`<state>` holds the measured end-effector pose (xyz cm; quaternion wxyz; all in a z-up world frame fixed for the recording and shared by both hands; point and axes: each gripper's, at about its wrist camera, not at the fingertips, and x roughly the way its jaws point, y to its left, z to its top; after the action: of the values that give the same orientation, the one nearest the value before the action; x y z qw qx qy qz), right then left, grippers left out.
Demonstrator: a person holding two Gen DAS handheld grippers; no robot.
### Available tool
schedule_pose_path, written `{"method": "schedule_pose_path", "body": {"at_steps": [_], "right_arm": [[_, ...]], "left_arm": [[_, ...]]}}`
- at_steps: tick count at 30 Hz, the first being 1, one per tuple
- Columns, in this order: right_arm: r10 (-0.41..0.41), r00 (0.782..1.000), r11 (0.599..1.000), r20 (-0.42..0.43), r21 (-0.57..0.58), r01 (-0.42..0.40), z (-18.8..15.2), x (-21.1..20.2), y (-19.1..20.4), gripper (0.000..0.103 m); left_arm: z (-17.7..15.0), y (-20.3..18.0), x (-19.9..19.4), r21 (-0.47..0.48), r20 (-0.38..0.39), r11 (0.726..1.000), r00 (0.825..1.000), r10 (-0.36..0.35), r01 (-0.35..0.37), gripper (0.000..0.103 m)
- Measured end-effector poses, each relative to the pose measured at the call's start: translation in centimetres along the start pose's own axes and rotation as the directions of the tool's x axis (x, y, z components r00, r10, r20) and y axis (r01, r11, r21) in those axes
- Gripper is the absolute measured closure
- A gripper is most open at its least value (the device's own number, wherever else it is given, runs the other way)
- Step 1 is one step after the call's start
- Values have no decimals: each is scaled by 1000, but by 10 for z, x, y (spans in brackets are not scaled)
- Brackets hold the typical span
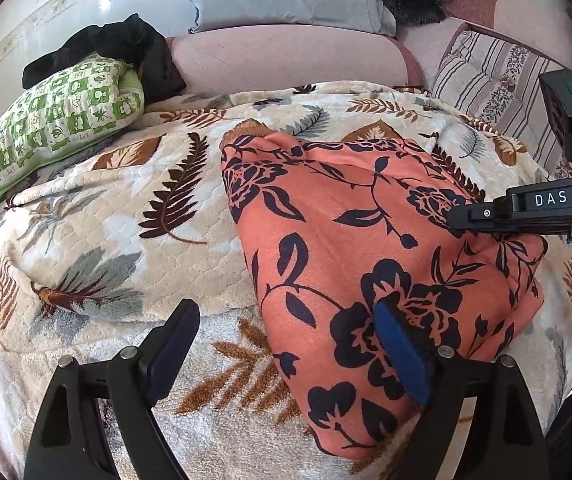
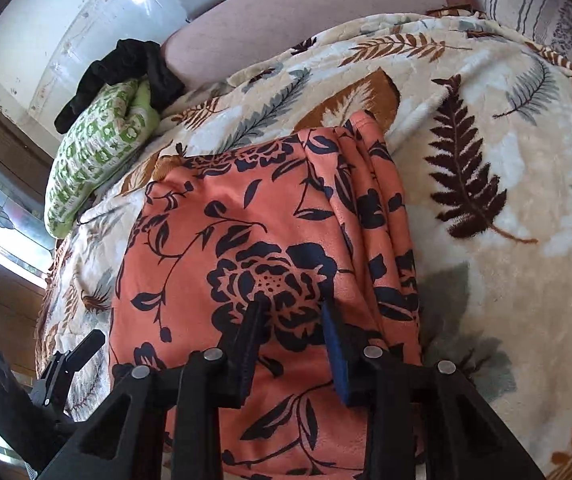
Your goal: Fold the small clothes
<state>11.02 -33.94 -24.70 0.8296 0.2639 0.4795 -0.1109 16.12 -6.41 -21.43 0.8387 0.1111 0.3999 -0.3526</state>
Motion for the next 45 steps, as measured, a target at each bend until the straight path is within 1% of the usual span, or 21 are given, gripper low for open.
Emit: {"method": "schedule_pose_path", "body": {"at_steps": [4, 7, 9, 11, 13, 14, 18, 21, 25, 28, 30, 31, 32, 33, 34, 37, 39, 41, 43, 44, 45], "right_arm": [[3, 1000, 1000, 24, -2, -3, 2, -7, 4, 68], [22, 997, 999, 81, -30, -20, 5, -18, 11, 67], [9, 994, 1000, 105, -23, -7, 8, -19, 12, 67], [0, 996, 1000, 92, 18, -1, 11, -11, 6, 67], [-20, 999, 998, 35, 52, 18, 14, 7, -1, 68], [-21, 1000, 998, 23, 63, 20, 14, 13, -3, 68], [-38, 999, 998, 29, 53, 36, 15, 14, 1, 68], [-34, 999, 999, 33, 43, 32, 15, 13, 0, 68], [-9, 999, 998, 32, 59, 7, 16, 13, -4, 68], [-5, 999, 998, 35, 60, 3, 15, 14, -4, 68], [-10, 999, 999, 40, 51, 8, 15, 14, -3, 68], [-13, 999, 999, 42, 46, 11, 14, 14, -2, 68], [-16, 999, 999, 44, 42, 14, 14, 15, -1, 68], [-17, 999, 999, 44, 40, 16, 14, 15, -1, 68], [-21, 999, 999, 43, 36, 19, 14, 15, 0, 68], [-13, 999, 999, 47, 38, 11, 19, 12, 0, 68], [24, 996, 998, 85, 55, -29, 24, 5, 0, 67], [68, 987, 996, 143, 54, -77, 31, -5, 4, 67], [78, 981, 995, 175, 41, -86, 36, -4, 9, 67], [61, 985, 996, 161, 48, -70, 38, 3, 9, 67], [28, 993, 997, 115, 65, -36, 40, 17, 7, 67]], "left_arm": [[1, 0, 1, -2, 0, 1000, 1000, 0, 0, 14], [2, 0, 2, -4, -3, 1000, 1000, -2, 2, 14], [3, 0, 4, -9, -6, 1000, 1000, -5, 4, 14], [3, -1, 5, -9, -7, 1000, 1000, -7, 7, 14], [4, -1, 6, -7, -9, 1000, 1000, -8, 8, 14], [4, 0, 6, -8, -9, 1000, 1000, -8, 8, 14], [6, 2, 6, -15, -14, 1000, 1000, -16, 16, 14], [11, 5, 2, -17, 10, 1000, 1000, -21, 22, 14], [27, 17, -4, -61, 61, 997, 998, -33, 36, 14], [40, 33, 6, -114, 58, 993, 998, -1, 7, 14], [46, 46, 21, -161, 36, 986, 998, 42, -35, 14], [46, 52, 30, -181, 9, 983, 999, 47, -44, 13], [45, 54, 39, -190, -27, 981, 999, 33, -38, 13], [43, 53, 48, -182, -65, 982, 997, 33, -44, 12], [41, 51, 50, -166, -69, 984, 996, 51, -62, 11], [42, 39, 41, -72, -26, 989, 992, 125, -126, 10], [43, 34, 37, -23, -10, 988, 989, 150, -150, 10], [42, 35, 37, -29, -13, 988, 988, 152, -152, 10], [42, 38, 38, -50, -17, 988, 990, 143, -143, 10], [41, 39, 38, -55, -17, 989, 990, 138, -139, 10], [41, 39, 38, -57, -18, 989, 991, 134, -135, 10]]}}
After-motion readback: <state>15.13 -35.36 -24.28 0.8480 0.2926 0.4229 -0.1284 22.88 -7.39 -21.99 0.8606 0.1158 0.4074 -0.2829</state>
